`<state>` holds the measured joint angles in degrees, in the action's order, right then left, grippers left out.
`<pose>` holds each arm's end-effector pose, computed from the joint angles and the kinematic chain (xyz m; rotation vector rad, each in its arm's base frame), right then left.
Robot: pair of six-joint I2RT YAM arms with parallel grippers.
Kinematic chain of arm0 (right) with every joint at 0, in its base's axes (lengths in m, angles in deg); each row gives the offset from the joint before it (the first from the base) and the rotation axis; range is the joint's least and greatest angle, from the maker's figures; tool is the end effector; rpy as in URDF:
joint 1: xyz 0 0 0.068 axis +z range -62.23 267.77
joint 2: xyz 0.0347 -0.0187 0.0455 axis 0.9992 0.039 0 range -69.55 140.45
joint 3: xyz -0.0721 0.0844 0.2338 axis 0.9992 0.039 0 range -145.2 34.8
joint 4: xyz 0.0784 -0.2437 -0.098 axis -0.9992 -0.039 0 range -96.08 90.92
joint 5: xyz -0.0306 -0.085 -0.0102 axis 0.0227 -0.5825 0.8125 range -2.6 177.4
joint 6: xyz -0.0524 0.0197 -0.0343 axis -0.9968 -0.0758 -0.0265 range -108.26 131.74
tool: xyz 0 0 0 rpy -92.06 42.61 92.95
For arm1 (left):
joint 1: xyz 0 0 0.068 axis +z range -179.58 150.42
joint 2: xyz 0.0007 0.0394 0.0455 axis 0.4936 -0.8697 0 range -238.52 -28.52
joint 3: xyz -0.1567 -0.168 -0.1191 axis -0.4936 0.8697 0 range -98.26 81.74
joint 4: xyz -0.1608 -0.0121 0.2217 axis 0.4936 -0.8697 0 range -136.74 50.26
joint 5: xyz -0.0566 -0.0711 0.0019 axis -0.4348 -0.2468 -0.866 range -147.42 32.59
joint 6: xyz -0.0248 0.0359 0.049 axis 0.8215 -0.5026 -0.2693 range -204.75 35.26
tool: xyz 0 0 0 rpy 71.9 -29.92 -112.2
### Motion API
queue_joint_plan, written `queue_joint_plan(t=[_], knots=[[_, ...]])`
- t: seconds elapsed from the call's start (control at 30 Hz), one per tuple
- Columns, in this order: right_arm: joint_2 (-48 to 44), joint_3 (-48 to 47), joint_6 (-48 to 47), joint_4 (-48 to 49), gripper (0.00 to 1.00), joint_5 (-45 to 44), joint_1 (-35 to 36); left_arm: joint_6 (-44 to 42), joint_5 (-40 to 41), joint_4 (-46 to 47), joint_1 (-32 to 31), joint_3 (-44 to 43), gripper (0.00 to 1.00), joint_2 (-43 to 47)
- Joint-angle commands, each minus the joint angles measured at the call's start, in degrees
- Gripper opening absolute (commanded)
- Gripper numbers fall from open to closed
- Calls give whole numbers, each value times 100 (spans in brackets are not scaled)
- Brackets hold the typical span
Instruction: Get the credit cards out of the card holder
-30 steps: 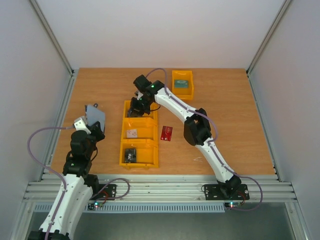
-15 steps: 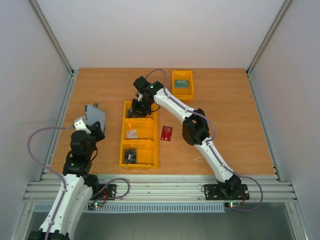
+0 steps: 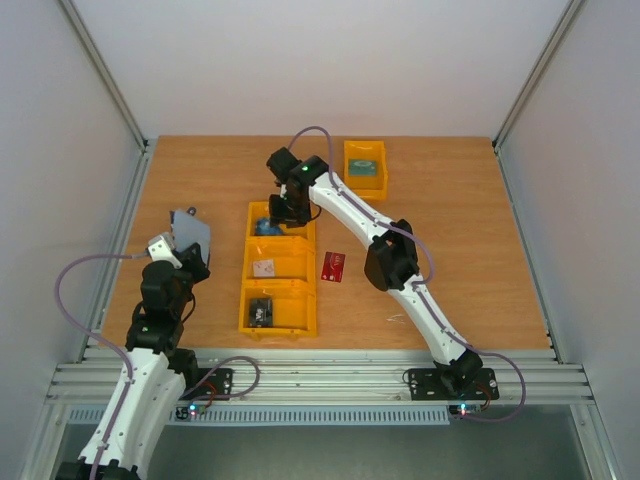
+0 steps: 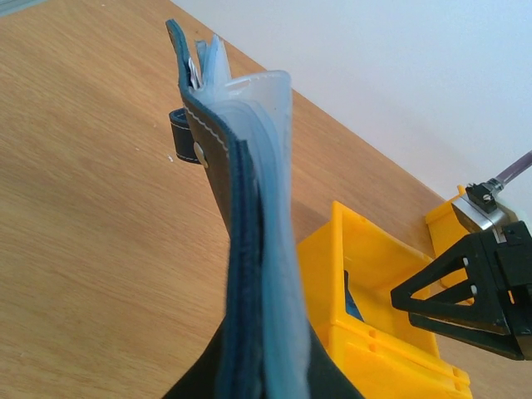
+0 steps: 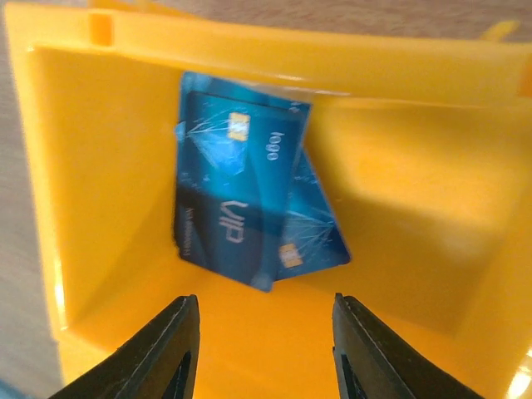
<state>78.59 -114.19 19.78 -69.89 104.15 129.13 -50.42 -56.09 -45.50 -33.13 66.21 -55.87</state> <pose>0.3892 0.3627 0.1931 -0.8994 2.7430 0.5991 0.1832 -0.0101 0.1960 -0.5198 1.8279 -0.4308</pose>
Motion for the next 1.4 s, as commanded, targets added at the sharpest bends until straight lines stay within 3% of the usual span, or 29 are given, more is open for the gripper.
queue_joint_plan(t=[0.0,0.37,0.53,0.67,1.0,1.37], knots=[[-276,-54,-342,-275,43,-953,30,39,59,406,20,59,0,30],[277,115,-1010,-44,31,-2311,257,230,-100,352,21,110,0,-473],[541,22,-1157,256,30,-2180,362,653,-683,801,-3,76,0,-1370],[703,-78,-1154,422,29,-2128,405,686,-653,1001,3,-8,0,-1918],[839,-204,-1015,1065,28,-1335,408,482,-559,1053,3,-11,0,-1931],[345,-330,-928,726,28,-2186,408,443,-529,1046,4,-12,0,-1910]])
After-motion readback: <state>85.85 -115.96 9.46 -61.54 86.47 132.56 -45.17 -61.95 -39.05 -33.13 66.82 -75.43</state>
